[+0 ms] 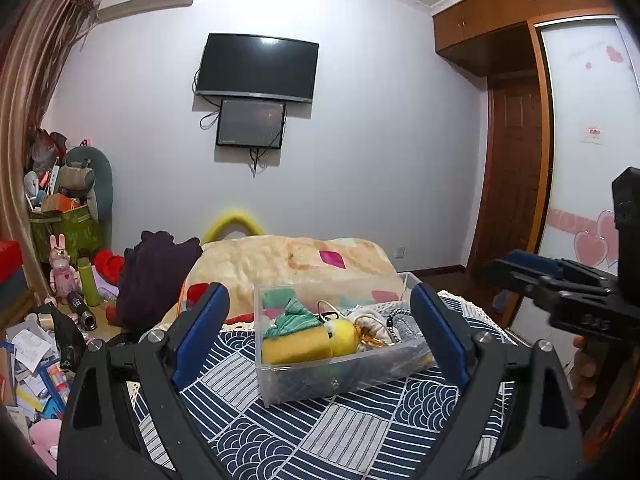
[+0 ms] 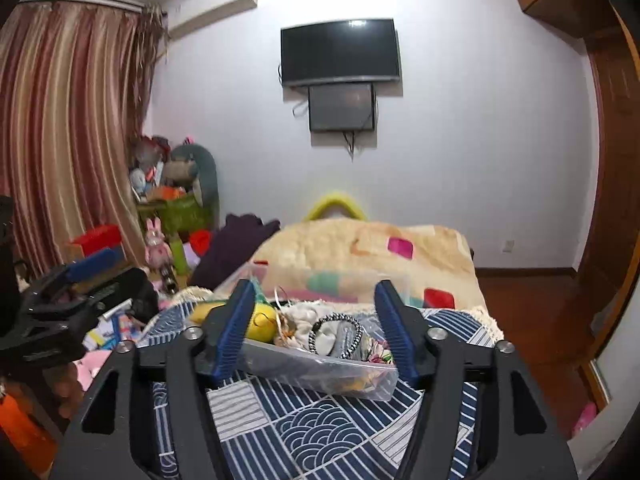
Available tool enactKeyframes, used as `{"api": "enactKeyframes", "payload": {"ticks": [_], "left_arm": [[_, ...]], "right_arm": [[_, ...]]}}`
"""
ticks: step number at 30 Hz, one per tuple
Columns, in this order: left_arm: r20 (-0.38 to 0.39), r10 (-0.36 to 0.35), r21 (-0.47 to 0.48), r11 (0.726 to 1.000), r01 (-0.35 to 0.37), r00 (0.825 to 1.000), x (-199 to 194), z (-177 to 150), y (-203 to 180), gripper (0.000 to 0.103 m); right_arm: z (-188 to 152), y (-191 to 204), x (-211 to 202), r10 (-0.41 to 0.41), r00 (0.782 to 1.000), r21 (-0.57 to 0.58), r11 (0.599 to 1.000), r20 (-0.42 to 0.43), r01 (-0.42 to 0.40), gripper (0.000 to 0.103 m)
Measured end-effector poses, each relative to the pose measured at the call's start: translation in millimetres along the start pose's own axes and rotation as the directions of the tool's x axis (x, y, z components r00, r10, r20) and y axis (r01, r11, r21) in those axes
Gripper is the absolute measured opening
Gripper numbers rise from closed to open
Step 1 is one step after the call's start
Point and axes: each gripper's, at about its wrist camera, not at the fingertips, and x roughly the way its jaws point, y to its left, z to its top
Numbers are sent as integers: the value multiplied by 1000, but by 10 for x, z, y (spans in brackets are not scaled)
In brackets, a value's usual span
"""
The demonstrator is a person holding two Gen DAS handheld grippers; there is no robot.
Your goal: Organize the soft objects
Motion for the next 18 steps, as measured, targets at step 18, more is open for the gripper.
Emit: {"api": "enactKeyframes", "payload": {"ticks": [18], "left_arm": [[-18,-23,26,999,24,1000,-148,-205,-123,97]], "right_arm": [[-250,41,-94,-24,1000,5,1000,18,24,82]]}}
